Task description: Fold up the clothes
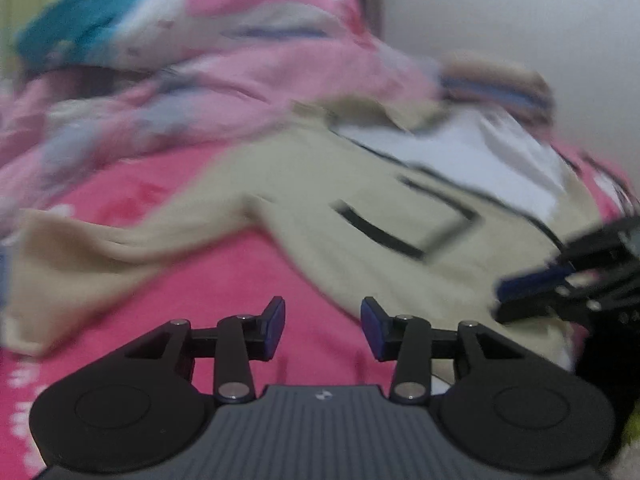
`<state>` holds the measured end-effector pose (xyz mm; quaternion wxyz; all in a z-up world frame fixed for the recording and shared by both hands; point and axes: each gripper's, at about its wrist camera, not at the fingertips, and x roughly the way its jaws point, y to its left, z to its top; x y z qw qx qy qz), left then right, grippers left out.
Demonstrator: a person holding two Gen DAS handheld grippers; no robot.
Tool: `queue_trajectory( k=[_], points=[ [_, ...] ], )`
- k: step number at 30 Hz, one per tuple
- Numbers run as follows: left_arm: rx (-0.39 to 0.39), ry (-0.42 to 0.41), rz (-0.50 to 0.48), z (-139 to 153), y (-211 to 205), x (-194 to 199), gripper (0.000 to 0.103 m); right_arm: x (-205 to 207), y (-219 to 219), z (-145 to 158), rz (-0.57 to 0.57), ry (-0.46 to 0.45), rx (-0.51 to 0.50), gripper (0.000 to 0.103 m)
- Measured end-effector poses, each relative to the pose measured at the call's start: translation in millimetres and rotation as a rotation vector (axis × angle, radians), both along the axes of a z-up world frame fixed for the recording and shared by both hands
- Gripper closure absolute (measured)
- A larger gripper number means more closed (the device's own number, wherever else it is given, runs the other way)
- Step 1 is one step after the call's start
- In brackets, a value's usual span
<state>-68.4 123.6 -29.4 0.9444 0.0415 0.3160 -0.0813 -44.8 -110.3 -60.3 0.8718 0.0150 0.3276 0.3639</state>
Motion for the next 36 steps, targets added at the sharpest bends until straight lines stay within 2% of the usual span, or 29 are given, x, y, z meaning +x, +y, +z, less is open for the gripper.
queue_trajectory(
  k=[3, 5, 8, 11, 13, 15, 16, 17, 18, 21, 24, 26, 28, 31, 36],
  points=[
    [-0.035, -0.045, 0.157, 17.4, 41.8, 9.9, 0.048, 8.3, 0.2, -14.8, 0.002, 0.046, 0.017, 0.085],
    [-0.089, -0.073, 0.287, 27.6, 76.2, 23.1, 0.033, 13.8, 0.3, -24.9, 0.003, 0.077, 0.027, 0.086],
    [-0.16, -0.093, 0.451, 38.7, 123.2, 54.3, 0.028, 19.5, -2.1, -31.5, -0.003, 0.116, 0.054, 0.086],
    [-0.122, 0.0, 0.561, 37.3, 153.2, 97.4, 0.027, 16.5, 0.3, -32.1, -0.006, 0.099, 0.044, 0.086],
    [-0.042, 0.118, 0.591, 23.1, 160.8, 124.7, 0.028, 14.6, 1.7, -32.4, -0.012, 0.088, 0.039, 0.086],
    [0.023, 0.23, 0.614, 6.3, 166.2, 146.2, 0.04, 13.3, 0.9, -33.1, -0.018, 0.084, 0.046, 0.086],
    [0.001, 0.25, 0.63, 2.1, 167.6, 143.7, 0.069, 12.7, 0.5, -33.5, -0.021, 0.083, 0.05, 0.086],
    [-0.031, 0.263, 0.646, -0.8, 168.9, 139.1, 0.089, 12.7, -0.2, -33.6, -0.023, 0.083, 0.056, 0.086],
    [-0.063, 0.276, 0.663, -3.8, 170.3, 134.6, 0.089, 13.1, -0.5, -34.0, -0.024, 0.084, 0.06, 0.086],
    [-0.063, 0.165, 0.677, 11.8, 148.7, 95.4, 0.09, 13.0, -2.4, -34.7, -0.024, 0.082, 0.071, 0.086],
    [-0.09, 0.048, 0.636, 27.1, 115.9, 48.1, 0.09, 13.8, -5.1, -36.1, -0.019, 0.084, 0.085, 0.086],
    [-0.124, 0.002, 0.6, 27.4, 94.4, 18.9, 0.087, 14.8, -7.2, -37.0, -0.016, 0.09, 0.098, 0.086],
    [-0.12, 0.005, 0.579, 20.3, 76.8, -3.1, 0.086, 15.5, -8.8, -37.5, -0.014, 0.095, 0.108, 0.085],
    [-0.105, 0.04, 0.56, 5.7, 58.6, -29.6, 0.068, 16.5, -9.7, -37.8, -0.011, 0.099, 0.115, 0.085],
    [-0.12, 0.098, 0.585, -2.6, 57.1, -61.3, 0.065, 18.1, -12.2, -38.7, -0.011, 0.106, 0.134, 0.085]
  ],
)
